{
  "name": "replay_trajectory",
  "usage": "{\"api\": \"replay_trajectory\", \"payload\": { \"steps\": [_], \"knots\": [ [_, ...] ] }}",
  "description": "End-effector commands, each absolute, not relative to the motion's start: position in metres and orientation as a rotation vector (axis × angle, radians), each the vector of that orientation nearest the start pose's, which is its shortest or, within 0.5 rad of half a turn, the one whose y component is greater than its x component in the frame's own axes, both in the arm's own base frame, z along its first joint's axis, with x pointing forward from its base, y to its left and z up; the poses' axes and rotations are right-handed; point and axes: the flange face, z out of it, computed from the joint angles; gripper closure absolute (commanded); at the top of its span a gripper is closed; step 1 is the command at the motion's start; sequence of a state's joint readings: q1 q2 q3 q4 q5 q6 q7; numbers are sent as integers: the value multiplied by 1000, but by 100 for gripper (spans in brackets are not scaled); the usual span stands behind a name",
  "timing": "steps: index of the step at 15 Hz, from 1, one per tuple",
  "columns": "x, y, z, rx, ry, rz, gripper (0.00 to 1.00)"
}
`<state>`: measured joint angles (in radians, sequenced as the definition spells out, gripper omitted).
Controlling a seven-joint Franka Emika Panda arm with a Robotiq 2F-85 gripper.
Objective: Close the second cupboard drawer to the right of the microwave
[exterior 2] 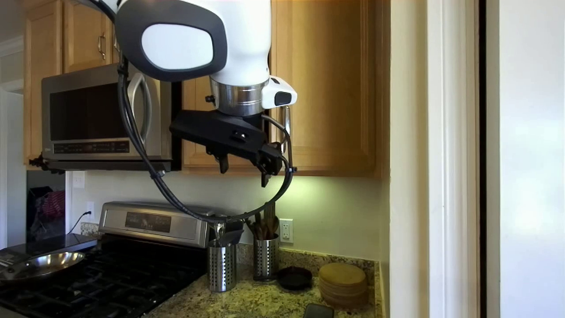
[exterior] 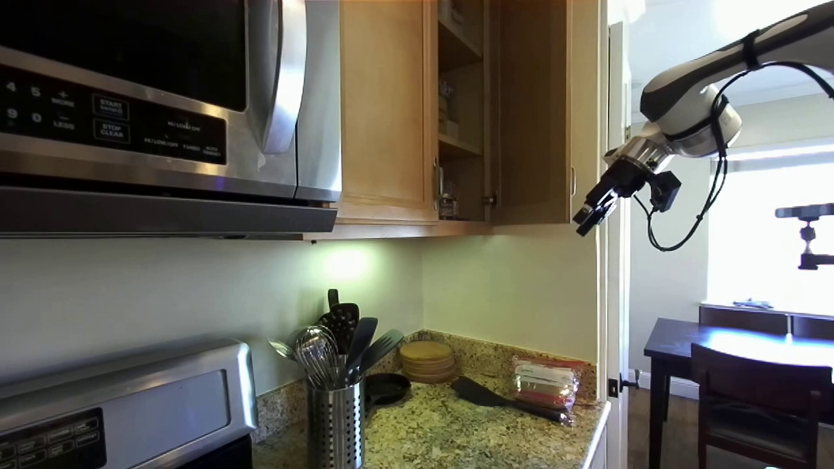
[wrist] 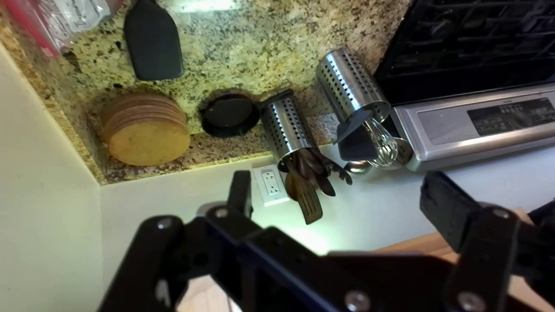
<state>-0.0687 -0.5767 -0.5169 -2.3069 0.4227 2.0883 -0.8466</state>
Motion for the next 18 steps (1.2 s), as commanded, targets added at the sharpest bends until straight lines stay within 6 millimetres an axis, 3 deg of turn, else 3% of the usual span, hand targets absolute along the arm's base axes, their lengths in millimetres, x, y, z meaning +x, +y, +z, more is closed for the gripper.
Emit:
{"api": "replay_trajectory", "payload": {
  "steps": [1,2,3,7,11,14,18],
  "knots": [
    [335,-279,548,-2779,-88,-823,0],
    [331,-289,543,-2813,-60,-813,0],
    [327,-299,541,-2840,-24,-809,25],
    [325,-328,541,-2840,170,-905,47],
    [337,-336,550,-2745,355,-1065,74],
    [341,-336,565,-2625,432,-1290,93],
    [342,-333,588,-2520,451,-1509,100]
  ]
}}
